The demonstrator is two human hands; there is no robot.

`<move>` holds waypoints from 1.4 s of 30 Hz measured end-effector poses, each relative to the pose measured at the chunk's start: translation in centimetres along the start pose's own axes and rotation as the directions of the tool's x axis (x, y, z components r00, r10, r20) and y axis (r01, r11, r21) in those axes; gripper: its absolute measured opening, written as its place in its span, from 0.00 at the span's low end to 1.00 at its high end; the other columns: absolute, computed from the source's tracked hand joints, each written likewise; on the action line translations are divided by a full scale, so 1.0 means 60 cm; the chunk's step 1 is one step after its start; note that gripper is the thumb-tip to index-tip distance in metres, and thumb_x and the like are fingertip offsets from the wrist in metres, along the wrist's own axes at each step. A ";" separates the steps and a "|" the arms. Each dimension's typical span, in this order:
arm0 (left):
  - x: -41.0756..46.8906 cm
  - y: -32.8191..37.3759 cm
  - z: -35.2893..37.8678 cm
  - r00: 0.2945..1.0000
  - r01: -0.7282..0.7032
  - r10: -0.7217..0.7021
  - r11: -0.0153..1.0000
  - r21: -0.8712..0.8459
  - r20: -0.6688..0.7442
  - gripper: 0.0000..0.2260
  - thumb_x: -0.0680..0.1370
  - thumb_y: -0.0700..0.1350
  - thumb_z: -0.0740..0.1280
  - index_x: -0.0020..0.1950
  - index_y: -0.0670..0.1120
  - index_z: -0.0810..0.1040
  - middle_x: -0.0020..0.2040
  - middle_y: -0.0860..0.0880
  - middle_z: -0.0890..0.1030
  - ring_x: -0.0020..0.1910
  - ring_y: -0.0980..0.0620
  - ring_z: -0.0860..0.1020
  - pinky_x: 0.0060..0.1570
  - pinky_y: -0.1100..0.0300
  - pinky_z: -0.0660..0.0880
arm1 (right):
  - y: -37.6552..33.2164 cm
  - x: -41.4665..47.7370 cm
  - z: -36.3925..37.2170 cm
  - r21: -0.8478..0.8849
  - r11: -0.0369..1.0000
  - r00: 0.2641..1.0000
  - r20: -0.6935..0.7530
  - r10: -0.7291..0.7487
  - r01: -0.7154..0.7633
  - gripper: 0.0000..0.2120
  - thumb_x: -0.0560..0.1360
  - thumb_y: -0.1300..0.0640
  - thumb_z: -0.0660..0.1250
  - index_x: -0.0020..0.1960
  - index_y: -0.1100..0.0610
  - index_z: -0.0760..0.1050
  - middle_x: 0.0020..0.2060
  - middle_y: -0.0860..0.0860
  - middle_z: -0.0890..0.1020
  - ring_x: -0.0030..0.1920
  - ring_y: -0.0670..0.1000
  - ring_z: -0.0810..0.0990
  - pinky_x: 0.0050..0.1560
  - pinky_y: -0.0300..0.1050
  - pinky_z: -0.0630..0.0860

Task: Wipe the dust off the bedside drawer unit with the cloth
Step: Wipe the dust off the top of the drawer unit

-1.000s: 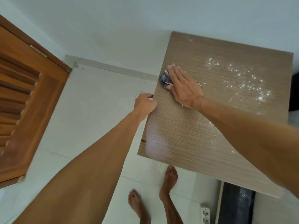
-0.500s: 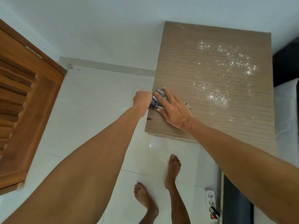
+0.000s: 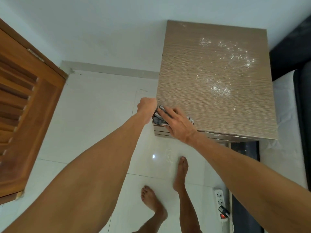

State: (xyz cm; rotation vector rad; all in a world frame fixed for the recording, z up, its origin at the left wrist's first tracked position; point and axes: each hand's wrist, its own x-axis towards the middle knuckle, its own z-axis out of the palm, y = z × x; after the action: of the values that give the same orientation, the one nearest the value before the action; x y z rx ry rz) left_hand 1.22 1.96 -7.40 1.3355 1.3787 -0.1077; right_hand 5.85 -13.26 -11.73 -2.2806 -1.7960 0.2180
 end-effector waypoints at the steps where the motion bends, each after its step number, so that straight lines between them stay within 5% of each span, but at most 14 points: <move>1: -0.004 -0.002 -0.001 1.000 -0.002 0.002 1.000 0.006 0.001 0.11 0.72 0.41 0.60 0.48 0.41 0.80 0.48 0.42 0.83 0.47 0.41 0.82 0.49 0.45 0.81 | -0.007 -0.006 -0.002 -0.004 1.000 1.000 -0.019 -0.015 0.015 0.34 0.69 0.62 0.74 0.72 0.63 0.67 0.66 0.62 0.74 0.51 0.60 0.76 0.57 0.57 0.76; 6: -0.030 0.000 -0.004 0.999 -0.030 0.032 0.997 0.067 -0.019 0.11 0.73 0.41 0.59 0.50 0.41 0.78 0.49 0.43 0.82 0.47 0.43 0.80 0.54 0.48 0.80 | -0.024 -0.037 -0.019 -0.096 0.977 0.977 -0.073 -0.198 0.191 0.33 0.58 0.66 0.79 0.62 0.65 0.78 0.56 0.60 0.81 0.48 0.52 0.68 0.45 0.48 0.80; 13: -0.047 0.044 0.027 0.975 -0.188 0.215 0.936 0.298 -0.061 0.13 0.79 0.42 0.56 0.52 0.41 0.79 0.47 0.43 0.80 0.41 0.45 0.76 0.39 0.57 0.71 | 0.060 -0.026 -0.075 -0.114 0.980 0.979 0.139 -0.147 0.163 0.34 0.69 0.61 0.73 0.73 0.62 0.67 0.66 0.59 0.74 0.51 0.58 0.76 0.58 0.54 0.76; 21: -0.009 0.115 0.098 0.936 -0.286 0.348 0.829 0.481 -0.045 0.12 0.80 0.43 0.60 0.58 0.41 0.80 0.57 0.41 0.81 0.55 0.42 0.78 0.51 0.55 0.73 | 0.231 0.078 -0.173 -0.127 0.986 0.994 0.007 -0.106 0.106 0.29 0.70 0.67 0.73 0.69 0.64 0.71 0.63 0.64 0.77 0.54 0.61 0.78 0.58 0.57 0.75; 27: 0.053 0.165 0.150 0.860 -0.383 0.510 0.631 0.675 0.012 0.18 0.79 0.43 0.65 0.68 0.44 0.74 0.68 0.43 0.70 0.67 0.44 0.68 0.67 0.53 0.66 | 0.388 0.192 -0.200 -0.119 0.992 0.999 0.018 -0.035 0.037 0.26 0.77 0.64 0.66 0.74 0.61 0.66 0.68 0.63 0.73 0.61 0.63 0.73 0.67 0.58 0.68; 32: 0.097 0.196 0.178 0.808 -0.360 0.589 0.522 0.773 -0.022 0.23 0.77 0.47 0.67 0.72 0.47 0.69 0.70 0.43 0.69 0.68 0.43 0.67 0.68 0.52 0.65 | 0.501 0.284 -0.204 -0.108 0.994 1.000 0.027 0.009 -0.006 0.25 0.80 0.58 0.62 0.76 0.57 0.63 0.69 0.60 0.71 0.63 0.62 0.71 0.67 0.57 0.67; 42: 0.122 0.219 0.201 0.823 -0.308 0.567 0.506 0.806 -0.041 0.28 0.76 0.50 0.68 0.75 0.51 0.64 0.74 0.43 0.62 0.70 0.43 0.65 0.68 0.47 0.67 | 0.563 0.390 -0.206 -0.039 0.999 1.000 0.024 -0.016 0.017 0.27 0.79 0.60 0.64 0.76 0.56 0.62 0.70 0.60 0.68 0.62 0.62 0.70 0.65 0.57 0.70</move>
State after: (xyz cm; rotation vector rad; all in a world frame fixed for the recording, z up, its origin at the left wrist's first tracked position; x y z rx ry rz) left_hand 20.42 2.53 -8.93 2.5250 1.2051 -0.1618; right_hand 46.23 0.90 -8.35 -2.2985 -1.8460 0.2096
